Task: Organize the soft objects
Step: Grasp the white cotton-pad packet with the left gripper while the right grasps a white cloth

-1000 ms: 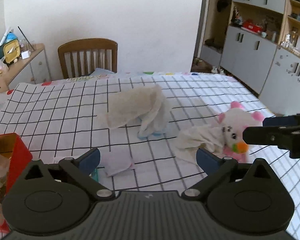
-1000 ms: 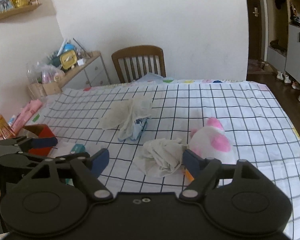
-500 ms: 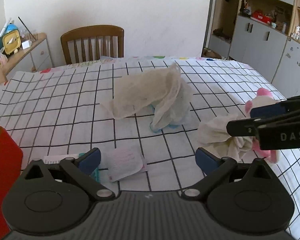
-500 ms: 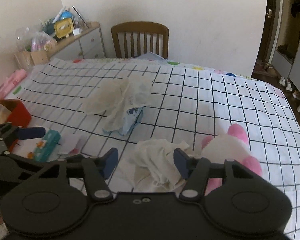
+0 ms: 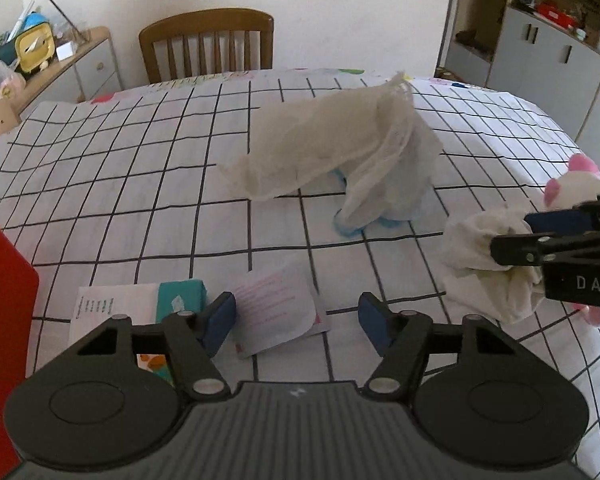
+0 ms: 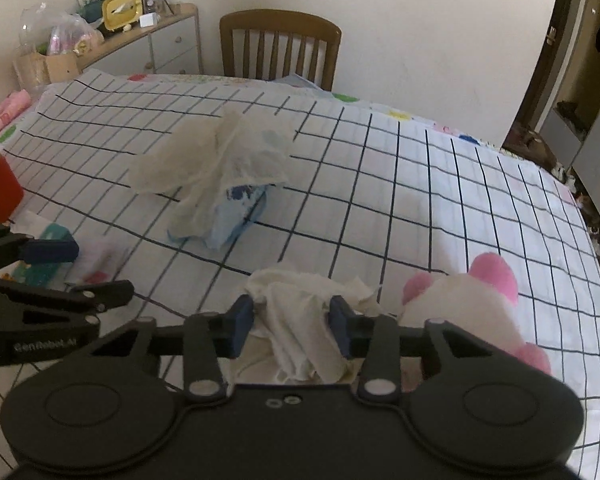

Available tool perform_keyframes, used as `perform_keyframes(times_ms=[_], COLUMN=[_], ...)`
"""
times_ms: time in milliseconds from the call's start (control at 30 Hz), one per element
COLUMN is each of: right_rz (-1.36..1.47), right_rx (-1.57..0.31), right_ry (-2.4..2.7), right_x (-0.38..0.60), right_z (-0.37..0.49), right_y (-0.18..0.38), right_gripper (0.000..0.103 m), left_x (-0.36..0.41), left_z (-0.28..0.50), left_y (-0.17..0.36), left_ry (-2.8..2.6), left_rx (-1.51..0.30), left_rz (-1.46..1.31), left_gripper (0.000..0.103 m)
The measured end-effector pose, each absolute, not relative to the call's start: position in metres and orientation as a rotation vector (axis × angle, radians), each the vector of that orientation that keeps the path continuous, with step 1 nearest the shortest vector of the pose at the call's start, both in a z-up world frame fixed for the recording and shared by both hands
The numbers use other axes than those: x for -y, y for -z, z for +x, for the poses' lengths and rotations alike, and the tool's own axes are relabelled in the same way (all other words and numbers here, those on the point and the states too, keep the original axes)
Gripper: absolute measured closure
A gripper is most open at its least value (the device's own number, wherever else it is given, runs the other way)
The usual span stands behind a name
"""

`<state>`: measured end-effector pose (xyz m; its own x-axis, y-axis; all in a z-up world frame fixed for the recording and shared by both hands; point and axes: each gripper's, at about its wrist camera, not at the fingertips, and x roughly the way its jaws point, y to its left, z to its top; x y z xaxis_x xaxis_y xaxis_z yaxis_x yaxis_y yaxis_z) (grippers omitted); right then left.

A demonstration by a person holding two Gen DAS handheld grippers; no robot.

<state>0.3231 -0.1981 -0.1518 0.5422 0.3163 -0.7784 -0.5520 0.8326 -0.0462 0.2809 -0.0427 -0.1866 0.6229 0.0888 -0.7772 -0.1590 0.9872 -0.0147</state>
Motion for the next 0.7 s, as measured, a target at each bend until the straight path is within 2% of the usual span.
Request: perform_keyframes(times_ms=[133,300,400,700], right_rz=[-0.304,-0.309,-0.300,-0.239], right_rx=[-0.855,-0.851,-0.846,-0.816], right_ry=[-0.515,-0.515,-0.510,-0.528], right_x=[0.200,0.200,0.202,0.208], right_z=[0.323,0.322,0.322,0.307], right_y=[0.157,0.159,0.158,0.142], right_gripper=[0.074,0.087,0.096,0.098], left_x=[0.040,0.036,0.032,0.027], left_z=[0.281,0.281,0.279,0.271], left_y=[0.186,0.184,0.184,0.175], left_ry=[-0.156,-0.166,-0.162,-0.159], left_rx=[-0.877,-0.864,-0.857,-0.848], left_rz=[-0.084,-0.082,-0.097,-0.134], left_gripper=[0.052,0.069,0.071,0.072])
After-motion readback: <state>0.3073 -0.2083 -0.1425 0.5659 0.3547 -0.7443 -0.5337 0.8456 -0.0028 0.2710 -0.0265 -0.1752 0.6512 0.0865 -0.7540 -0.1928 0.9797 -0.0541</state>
